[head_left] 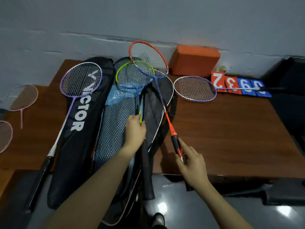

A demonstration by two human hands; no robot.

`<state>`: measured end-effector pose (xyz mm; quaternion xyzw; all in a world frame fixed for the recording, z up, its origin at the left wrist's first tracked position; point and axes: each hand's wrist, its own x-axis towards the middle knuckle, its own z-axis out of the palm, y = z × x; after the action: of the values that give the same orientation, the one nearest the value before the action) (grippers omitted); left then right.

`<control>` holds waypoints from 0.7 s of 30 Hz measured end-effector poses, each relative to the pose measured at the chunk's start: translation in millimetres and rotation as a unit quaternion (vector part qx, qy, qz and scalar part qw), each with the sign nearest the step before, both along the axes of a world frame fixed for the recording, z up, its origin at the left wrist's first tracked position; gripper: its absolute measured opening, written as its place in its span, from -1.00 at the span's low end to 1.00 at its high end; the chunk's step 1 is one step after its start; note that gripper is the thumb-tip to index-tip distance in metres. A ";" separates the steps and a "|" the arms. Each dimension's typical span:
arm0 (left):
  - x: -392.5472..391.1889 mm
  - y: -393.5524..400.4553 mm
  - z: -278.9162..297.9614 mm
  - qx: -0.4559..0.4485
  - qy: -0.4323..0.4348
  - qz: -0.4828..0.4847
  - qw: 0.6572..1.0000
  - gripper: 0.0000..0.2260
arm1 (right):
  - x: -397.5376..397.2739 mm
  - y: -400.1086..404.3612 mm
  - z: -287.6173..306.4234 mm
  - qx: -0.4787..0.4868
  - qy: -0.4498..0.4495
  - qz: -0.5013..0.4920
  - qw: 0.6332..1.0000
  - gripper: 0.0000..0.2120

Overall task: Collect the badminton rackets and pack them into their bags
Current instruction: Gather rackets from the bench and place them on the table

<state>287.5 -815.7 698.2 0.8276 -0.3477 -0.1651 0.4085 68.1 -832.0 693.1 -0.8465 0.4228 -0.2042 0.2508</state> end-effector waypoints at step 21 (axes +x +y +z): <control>-23.8 70.1 -74.2 0.136 -0.126 -0.175 0.967 -0.52 | 52.1 8.6 -55.4 0.038 0.077 0.032 0.996 -0.48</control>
<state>263.7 -745.6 624.0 0.8159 -0.5099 -0.1736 0.2101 120.3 -823.4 637.7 -0.8628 0.4208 -0.1135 0.2561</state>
